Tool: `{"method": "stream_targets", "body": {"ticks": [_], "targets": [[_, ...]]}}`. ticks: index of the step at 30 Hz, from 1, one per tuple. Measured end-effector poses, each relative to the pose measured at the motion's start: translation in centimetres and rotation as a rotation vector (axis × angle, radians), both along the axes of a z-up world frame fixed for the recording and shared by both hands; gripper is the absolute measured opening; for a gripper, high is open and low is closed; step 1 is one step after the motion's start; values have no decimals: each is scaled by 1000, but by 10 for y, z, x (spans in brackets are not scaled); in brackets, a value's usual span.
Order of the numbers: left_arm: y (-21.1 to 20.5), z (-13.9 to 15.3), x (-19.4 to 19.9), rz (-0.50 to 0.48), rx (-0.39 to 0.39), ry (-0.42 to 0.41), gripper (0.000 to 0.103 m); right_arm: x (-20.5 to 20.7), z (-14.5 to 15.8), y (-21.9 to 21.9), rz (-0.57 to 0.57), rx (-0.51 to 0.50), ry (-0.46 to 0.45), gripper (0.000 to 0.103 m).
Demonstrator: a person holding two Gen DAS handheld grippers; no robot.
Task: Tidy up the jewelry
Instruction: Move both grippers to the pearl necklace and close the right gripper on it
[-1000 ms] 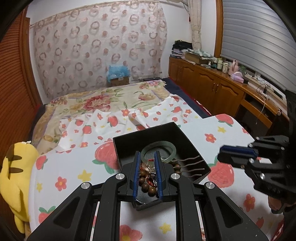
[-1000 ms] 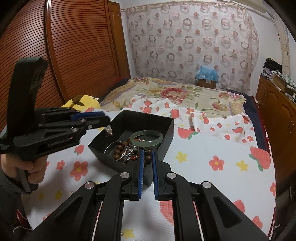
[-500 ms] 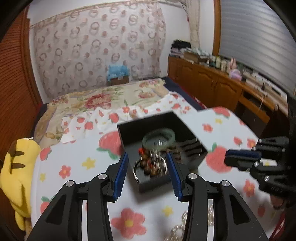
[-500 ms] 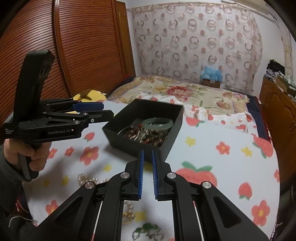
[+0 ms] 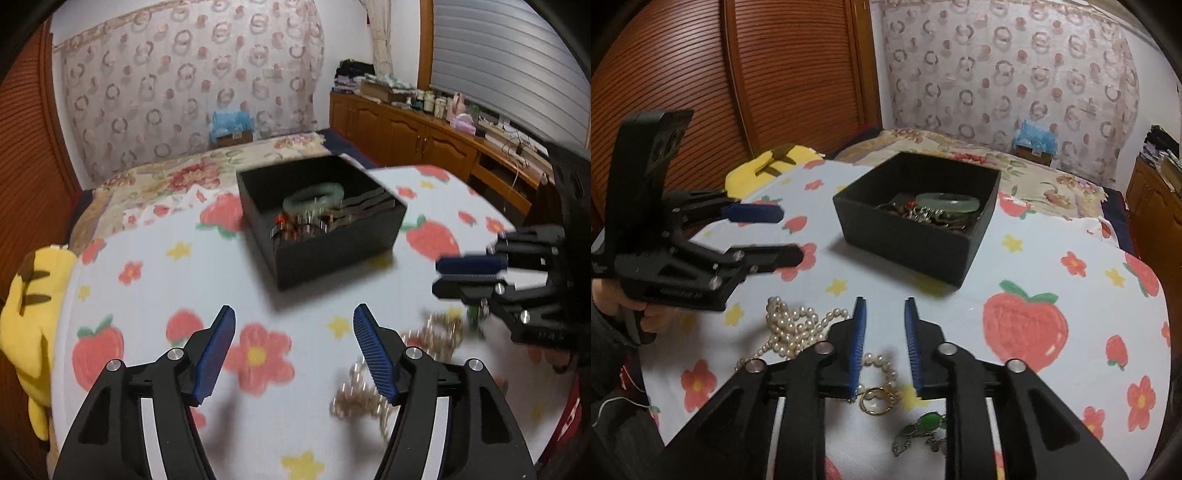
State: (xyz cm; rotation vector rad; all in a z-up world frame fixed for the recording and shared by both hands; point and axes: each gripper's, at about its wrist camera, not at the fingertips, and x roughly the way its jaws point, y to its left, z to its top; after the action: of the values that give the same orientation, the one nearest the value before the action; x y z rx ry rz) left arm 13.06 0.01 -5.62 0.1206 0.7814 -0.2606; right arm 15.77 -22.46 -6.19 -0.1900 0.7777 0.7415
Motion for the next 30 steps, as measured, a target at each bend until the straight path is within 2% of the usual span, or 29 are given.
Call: {"method": "stream_targets", "body": {"ticks": [9, 15, 20, 22, 23, 26, 30], "targets": [[23, -12, -27, 18, -20, 32, 85, -8, -15, 22, 86, -95, 26, 24], [28, -22, -39, 15, -11, 63, 86, -7, -25, 35, 131, -186, 28, 24], [28, -23, -45, 10, -19, 73, 86, -3, -25, 41, 158, -210, 45, 24], [27, -23, -47, 5, -26, 76, 86, -5, -25, 42, 183, -205, 50, 11], [26, -22, -48, 3, -28, 77, 86, -7, -26, 43, 193, -209, 46, 9], [24, -22, -51, -1, -39, 82, 86, -12, -23, 42, 182, -216, 19, 9], [18, -21, -55, -11, -49, 82, 86, -16, -8, 31, 139, -165, -24, 9]]}}
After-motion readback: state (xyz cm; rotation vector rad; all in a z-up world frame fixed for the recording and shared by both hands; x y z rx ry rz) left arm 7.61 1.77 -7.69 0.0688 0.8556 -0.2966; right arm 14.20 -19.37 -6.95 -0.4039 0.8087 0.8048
